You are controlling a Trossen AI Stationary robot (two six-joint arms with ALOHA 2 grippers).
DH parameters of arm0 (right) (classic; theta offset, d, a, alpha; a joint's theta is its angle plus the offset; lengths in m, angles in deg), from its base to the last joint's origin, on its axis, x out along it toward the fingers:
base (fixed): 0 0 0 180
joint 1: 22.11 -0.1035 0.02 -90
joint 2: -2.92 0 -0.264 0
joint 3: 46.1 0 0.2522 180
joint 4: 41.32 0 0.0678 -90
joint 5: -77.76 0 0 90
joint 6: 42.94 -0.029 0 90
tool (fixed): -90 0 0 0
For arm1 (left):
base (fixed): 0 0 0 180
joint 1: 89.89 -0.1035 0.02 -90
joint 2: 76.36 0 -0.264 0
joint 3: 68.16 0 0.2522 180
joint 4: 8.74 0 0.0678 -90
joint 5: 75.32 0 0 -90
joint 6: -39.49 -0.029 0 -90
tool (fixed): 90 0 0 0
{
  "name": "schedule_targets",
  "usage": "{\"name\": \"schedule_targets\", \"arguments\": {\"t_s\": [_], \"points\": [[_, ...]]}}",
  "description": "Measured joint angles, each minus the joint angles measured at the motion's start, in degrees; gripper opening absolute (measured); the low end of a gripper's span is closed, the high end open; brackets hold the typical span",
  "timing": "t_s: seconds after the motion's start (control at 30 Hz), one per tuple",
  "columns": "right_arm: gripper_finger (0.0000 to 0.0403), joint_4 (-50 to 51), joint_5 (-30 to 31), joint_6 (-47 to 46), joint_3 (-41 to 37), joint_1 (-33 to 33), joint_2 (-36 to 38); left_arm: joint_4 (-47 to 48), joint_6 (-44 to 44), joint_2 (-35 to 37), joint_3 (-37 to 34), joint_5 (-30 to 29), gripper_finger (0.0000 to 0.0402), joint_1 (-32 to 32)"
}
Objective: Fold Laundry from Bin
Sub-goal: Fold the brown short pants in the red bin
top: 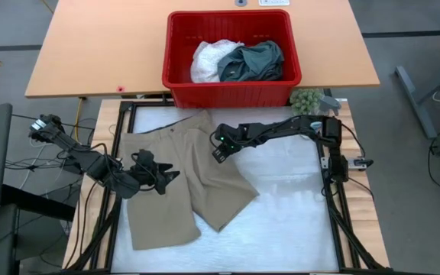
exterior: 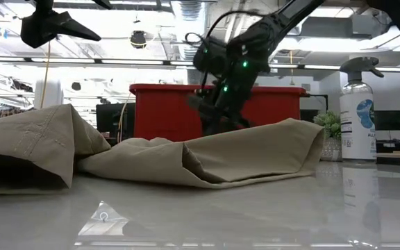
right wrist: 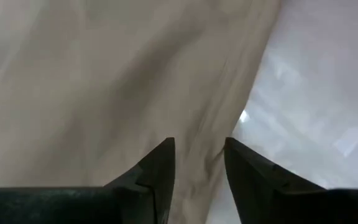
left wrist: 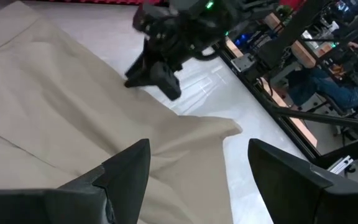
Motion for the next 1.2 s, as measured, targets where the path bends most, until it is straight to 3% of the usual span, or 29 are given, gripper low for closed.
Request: {"name": "schedule_targets", "arguments": {"t_s": [0.27, 0.33, 0.47, 0.53, 0.83, 1.07, 1.2], "points": [[0.0163, 0.6, 0.1, -0.8, 0.0, 0.0, -1.4, 0.0, 0.2, 0.0, 0.0, 0.9, 0.0258, 0.0], [0.0131, 1.7, 0.2, -0.7, 0.0, 0.4, -1.4, 0.0, 0.2, 0.0, 0.0, 0.7, 0.0258, 0.0], [0.0029, 3.4, -0.2, 1.2, 0.0, 0.8, -1.4, 0.0, 0.2, 0.0, 0.0, 0.4, 0.0258, 0.0], [0.0018, 5.0, 0.4, 1.2, 0.0, 1.0, -1.0, 0.0, 0.2, 0.0, 0.0, 0.4, 0.0258, 0.0], [0.0025, 14.0, 7.5, 1.6, 0.0, 5.3, 2.0, 0.4, 0.2, 0.0, 0.0, 0.3, 0.0258, 0.0], [0.0108, 18.2, 3.0, 8.0, 0.0, 6.9, 4.5, 0.6, -0.1, 0.0, 0.0, 1.8, 0.0258, 0.0], [0.0150, 21.1, 8.9, 10.1, 0.0, 6.0, 11.1, 3.5, -0.7, -0.6, 0.0, 2.8, 0.0258, 0.0]]}}
